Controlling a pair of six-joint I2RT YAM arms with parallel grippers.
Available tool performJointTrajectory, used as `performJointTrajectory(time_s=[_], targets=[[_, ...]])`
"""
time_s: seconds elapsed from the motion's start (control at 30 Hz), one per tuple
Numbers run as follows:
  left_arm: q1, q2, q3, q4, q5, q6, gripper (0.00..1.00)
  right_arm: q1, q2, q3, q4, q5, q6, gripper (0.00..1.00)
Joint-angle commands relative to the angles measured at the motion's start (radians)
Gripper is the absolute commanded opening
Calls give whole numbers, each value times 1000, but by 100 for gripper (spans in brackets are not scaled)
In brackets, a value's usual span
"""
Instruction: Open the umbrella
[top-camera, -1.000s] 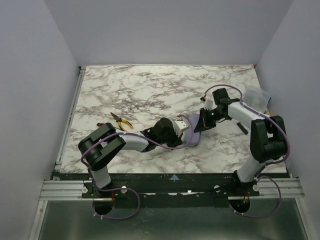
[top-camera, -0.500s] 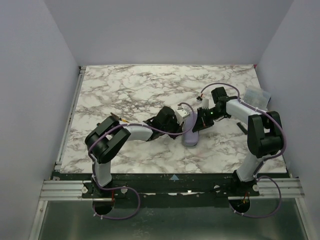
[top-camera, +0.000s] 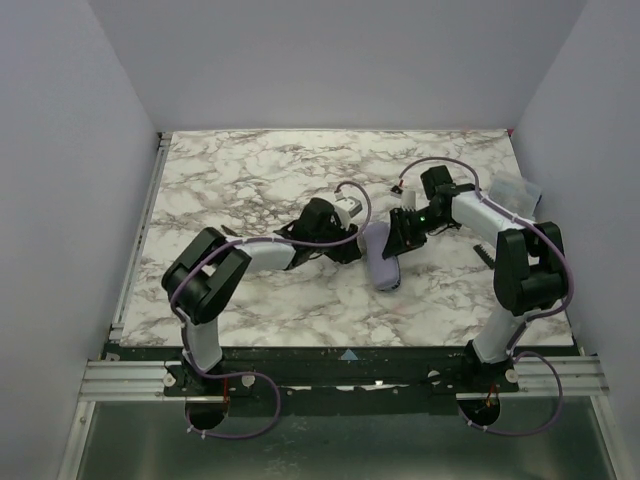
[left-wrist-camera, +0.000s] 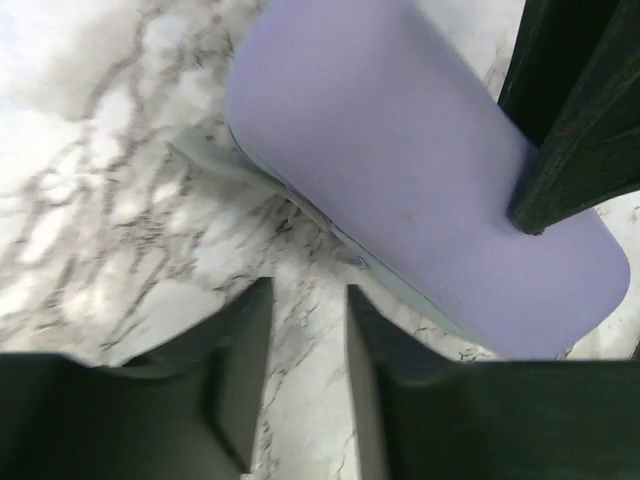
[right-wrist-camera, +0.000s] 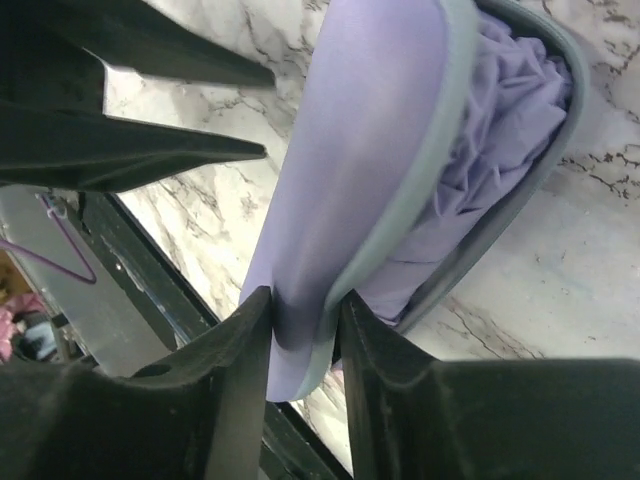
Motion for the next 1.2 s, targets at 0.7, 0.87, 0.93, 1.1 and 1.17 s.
performJointTrajectory(time_s=[0.7,0.87,0.93,1.1,1.17], targets=[[151,-387,-156,-67,123,-197,76,165,21,48,197,-238,248,83],[151,-335,-106,-144,105,-285,92,167,73,21,303,-241,344,99],[152,-306,-108,-122,117,-322,95,167,73,11,356,-253,382,99],[140,-238,-81,-22,160,-380,97,167,44,-15,426,-281,435,100],[136,-208,-60,-15,168,-394,96,167,30,-36,437,-286,439,100]])
